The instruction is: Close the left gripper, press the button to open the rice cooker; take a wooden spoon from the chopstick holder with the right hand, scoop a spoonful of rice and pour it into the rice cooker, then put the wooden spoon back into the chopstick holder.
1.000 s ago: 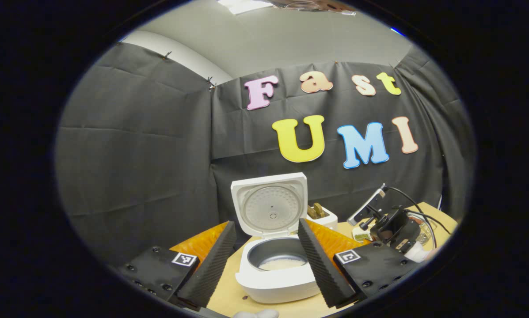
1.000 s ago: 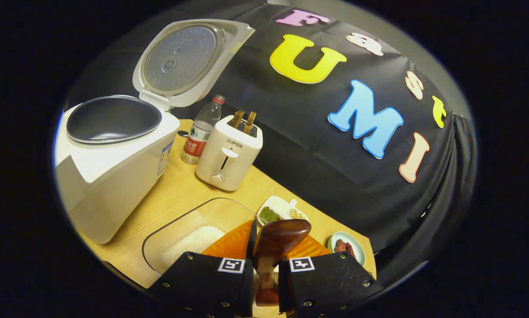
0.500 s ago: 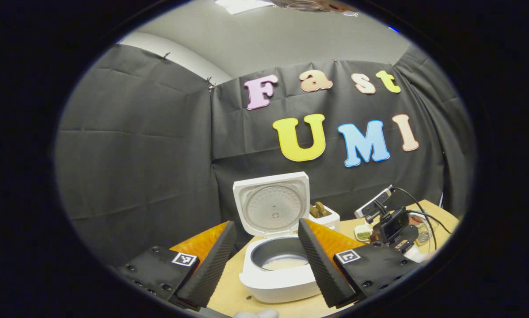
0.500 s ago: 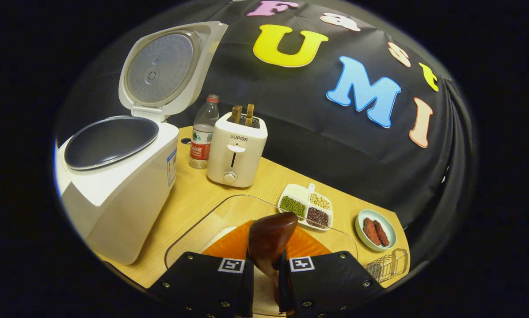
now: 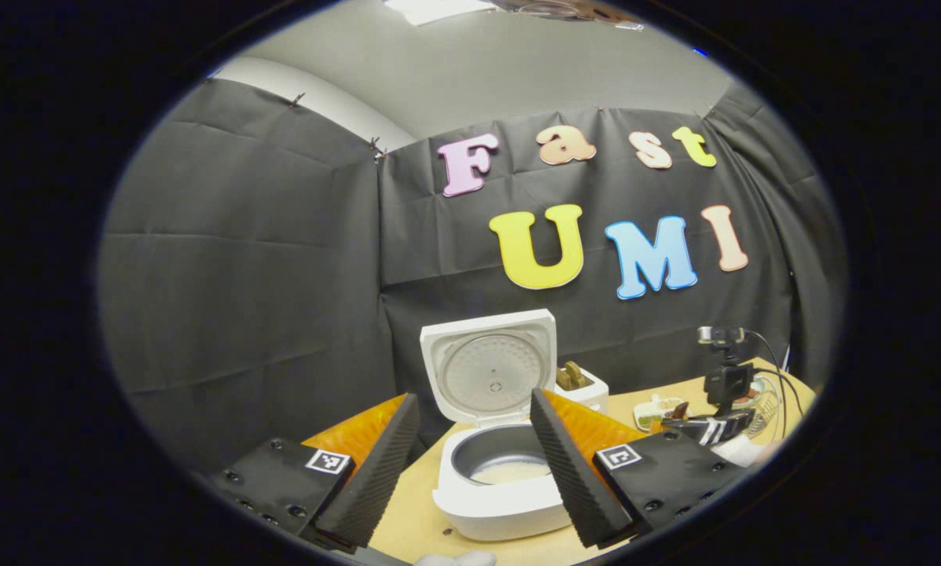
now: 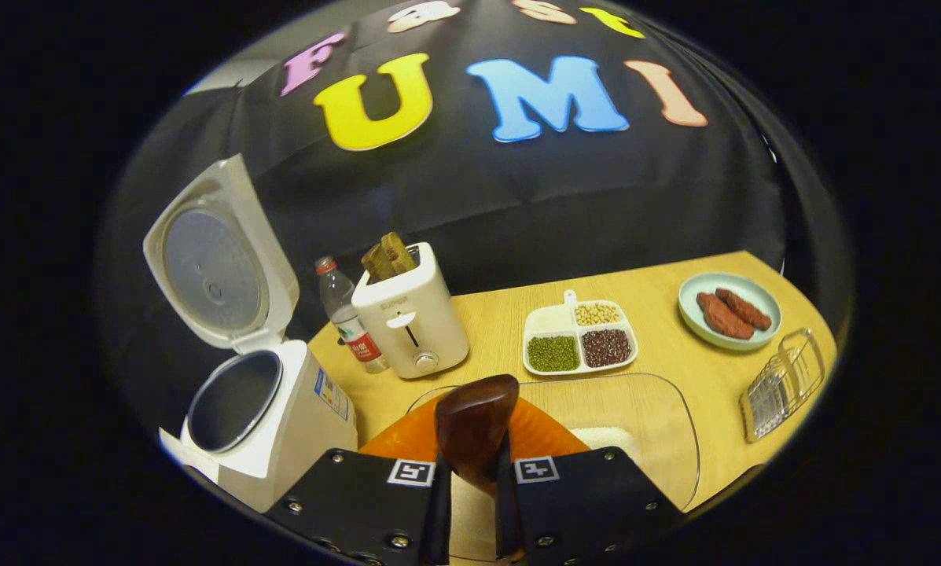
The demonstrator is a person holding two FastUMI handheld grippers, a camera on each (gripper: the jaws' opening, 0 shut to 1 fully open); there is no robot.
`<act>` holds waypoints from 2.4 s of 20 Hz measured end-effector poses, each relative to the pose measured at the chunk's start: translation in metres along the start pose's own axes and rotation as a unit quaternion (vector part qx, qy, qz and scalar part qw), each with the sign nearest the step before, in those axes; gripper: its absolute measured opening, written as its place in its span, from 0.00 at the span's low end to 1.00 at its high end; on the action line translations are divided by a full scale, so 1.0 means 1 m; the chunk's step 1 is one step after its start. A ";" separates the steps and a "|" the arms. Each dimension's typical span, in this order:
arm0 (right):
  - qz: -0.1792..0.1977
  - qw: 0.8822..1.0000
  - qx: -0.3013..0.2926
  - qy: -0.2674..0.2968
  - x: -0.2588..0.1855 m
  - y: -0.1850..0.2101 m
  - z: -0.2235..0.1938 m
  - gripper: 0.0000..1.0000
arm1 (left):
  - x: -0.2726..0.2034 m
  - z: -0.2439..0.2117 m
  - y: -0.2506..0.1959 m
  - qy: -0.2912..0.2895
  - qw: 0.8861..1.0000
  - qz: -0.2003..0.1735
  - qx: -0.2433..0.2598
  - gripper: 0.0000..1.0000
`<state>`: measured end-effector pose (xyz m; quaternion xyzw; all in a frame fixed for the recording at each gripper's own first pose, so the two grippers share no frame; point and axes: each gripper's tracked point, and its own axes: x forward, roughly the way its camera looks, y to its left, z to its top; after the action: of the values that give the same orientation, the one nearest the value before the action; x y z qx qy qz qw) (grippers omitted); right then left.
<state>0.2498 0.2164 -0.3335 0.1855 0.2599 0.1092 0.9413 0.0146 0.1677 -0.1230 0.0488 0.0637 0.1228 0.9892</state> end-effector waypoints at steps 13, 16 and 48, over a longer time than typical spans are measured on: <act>0.054 0.959 0.279 -0.005 -0.007 -0.036 -0.005 0.23 | 0.002 0.015 -0.011 -0.010 1.000 -0.006 0.006 0.98; 0.077 0.941 0.329 -0.015 -0.008 -0.032 0.002 0.22 | 0.002 0.018 -0.011 -0.012 1.000 -0.008 0.011 0.98; 0.192 0.882 0.426 -0.063 -0.064 0.138 0.136 0.22 | -0.019 -0.017 0.030 0.013 1.000 0.022 -0.009 0.99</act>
<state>0.2532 0.2824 -0.1402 0.6212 0.1810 0.1545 0.7466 -0.0132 0.1932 -0.1347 0.0401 0.0745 0.1455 0.9857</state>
